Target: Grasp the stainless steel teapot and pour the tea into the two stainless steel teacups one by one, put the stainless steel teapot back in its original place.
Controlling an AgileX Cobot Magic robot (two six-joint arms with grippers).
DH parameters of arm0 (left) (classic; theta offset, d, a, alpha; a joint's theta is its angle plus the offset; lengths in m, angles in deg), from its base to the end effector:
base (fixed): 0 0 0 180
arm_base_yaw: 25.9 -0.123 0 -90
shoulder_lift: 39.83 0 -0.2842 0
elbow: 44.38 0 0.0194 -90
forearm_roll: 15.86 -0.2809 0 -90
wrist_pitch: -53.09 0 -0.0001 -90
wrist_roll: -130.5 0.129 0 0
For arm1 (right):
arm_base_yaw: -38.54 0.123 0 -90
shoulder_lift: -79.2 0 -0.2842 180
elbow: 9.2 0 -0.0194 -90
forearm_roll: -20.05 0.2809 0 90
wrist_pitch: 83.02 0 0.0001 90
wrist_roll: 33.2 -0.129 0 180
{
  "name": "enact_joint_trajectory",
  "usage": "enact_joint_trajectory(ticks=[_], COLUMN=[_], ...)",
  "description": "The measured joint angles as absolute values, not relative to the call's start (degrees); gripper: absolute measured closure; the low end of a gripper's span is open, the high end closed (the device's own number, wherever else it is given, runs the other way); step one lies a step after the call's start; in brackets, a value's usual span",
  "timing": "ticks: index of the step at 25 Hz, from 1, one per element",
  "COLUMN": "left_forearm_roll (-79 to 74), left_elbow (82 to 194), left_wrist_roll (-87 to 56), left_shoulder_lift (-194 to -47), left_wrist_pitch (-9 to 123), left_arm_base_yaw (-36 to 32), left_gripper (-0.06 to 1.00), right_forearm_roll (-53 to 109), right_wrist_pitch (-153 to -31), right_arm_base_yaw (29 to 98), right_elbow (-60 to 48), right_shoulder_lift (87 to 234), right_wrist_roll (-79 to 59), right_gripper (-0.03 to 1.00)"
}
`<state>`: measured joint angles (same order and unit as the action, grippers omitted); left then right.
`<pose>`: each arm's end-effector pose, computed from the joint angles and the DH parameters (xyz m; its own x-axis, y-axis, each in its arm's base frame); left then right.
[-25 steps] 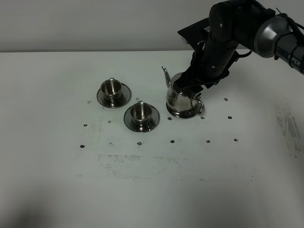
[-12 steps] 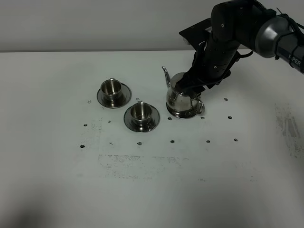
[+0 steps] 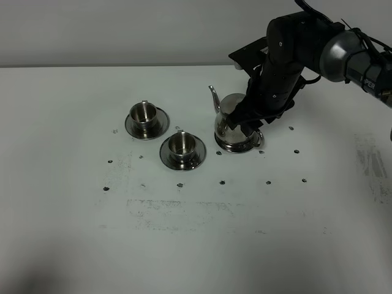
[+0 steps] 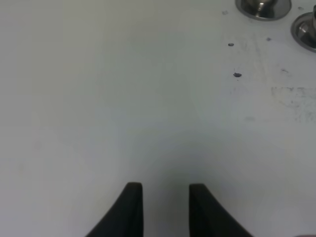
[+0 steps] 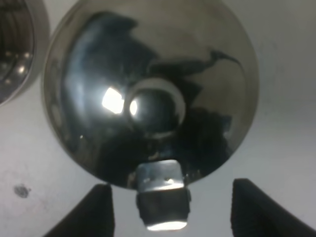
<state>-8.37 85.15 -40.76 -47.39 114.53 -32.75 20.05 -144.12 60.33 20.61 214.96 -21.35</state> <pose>0.0594 -0.0077 0.2628 -0.4851 0.0314 -0.8739 0.0243 0.9995 0.0225 0.4716 0.1885 0.1370 -0.8094 -0.5447 -0.2193 -0.5491 0.8345 -0.0460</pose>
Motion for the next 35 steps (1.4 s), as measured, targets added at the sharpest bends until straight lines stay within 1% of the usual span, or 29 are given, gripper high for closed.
enact_joint_trajectory(ticks=[11, 15, 18, 21, 22, 23, 35], left_forearm_roll=[-8.37, -8.37, -8.37, -8.37, -8.37, -8.37, -8.37], left_elbow=[85.15, 85.15, 85.15, 85.15, 85.15, 85.15, 85.15], left_wrist_roll=[-40.76, -40.76, -40.76, -40.76, -40.76, -40.76, -40.76], left_shoulder_lift=[-47.39, -47.39, -47.39, -47.39, -47.39, -47.39, -47.39], left_wrist_pitch=[114.53, 114.53, 114.53, 114.53, 114.53, 114.53, 114.53], left_arm_base_yaw=[-32.75, -32.75, -32.75, -32.75, -32.75, -32.75, -32.75], left_gripper=[0.66, 0.66, 0.66, 0.66, 0.66, 0.66, 0.66], right_forearm_roll=[20.05, 20.05, 20.05, 20.75, 20.81, 20.87, 20.87], right_wrist_pitch=[-142.47, -142.22, -142.05, -141.96, -141.96, -141.92, -142.03], right_arm_base_yaw=[60.33, 60.33, 60.33, 60.33, 60.33, 60.33, 60.33], right_elbow=[20.61, 20.61, 20.61, 20.61, 20.61, 20.61, 20.61], right_shoulder_lift=[216.79, 216.86, 217.12, 217.47, 217.47, 217.47, 216.94], right_wrist_roll=[-19.27, -19.02, -18.91, -18.06, -17.62, -16.94, -15.35], right_gripper=[0.46, 0.49, 0.57, 0.7, 0.76, 0.79, 0.79])
